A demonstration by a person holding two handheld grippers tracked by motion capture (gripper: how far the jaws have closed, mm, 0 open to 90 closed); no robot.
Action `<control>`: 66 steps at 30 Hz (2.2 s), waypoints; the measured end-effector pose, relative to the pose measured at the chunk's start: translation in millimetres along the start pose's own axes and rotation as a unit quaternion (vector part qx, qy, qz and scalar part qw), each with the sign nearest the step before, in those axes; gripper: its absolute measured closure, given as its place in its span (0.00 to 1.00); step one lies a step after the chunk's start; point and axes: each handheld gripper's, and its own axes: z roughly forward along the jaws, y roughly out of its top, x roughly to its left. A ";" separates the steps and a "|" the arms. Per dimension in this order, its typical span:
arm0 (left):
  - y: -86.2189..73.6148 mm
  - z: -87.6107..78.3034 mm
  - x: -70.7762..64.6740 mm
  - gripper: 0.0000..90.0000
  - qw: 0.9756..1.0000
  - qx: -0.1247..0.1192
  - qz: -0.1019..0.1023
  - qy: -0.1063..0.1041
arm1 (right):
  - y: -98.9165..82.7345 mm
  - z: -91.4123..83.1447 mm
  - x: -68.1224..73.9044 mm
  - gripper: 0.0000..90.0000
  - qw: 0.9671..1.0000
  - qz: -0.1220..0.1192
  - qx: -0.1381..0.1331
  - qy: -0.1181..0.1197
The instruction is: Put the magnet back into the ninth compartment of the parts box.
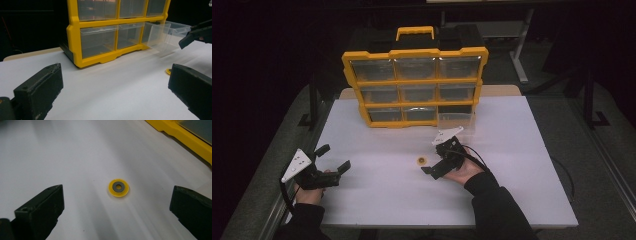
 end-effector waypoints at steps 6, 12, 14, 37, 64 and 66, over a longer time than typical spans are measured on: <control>-0.1 -0.1 0.4 0.00 1.000 -0.002 -0.003 0.000 | 4.5 5.0 1.7 0.00 1.000 -0.005 0.004 0.003; -0.1 0.3 0.3 0.00 1.000 -0.003 -0.004 -0.002 | 7.3 13.8 1.5 0.00 1.000 -0.006 0.021 0.001; -0.1 0.5 0.5 0.00 1.000 -0.004 -0.006 -0.001 | 8.2 17.4 0.6 0.00 1.000 -0.002 0.028 0.001; 0.0 2.1 0.5 0.00 1.000 -0.005 -0.006 -0.004 | 21.3 44.2 -11.9 0.19 0.996 0.032 0.084 0.017; 0.0 1.9 1.8 0.00 1.000 -0.007 -0.012 -0.007 | 22.3 56.7 -11.5 0.50 0.993 0.023 0.116 -0.006; 0.1 1.8 1.8 0.00 1.000 -0.007 -0.012 -0.006 | 22.3 56.3 -11.1 0.53 0.993 0.023 0.115 -0.006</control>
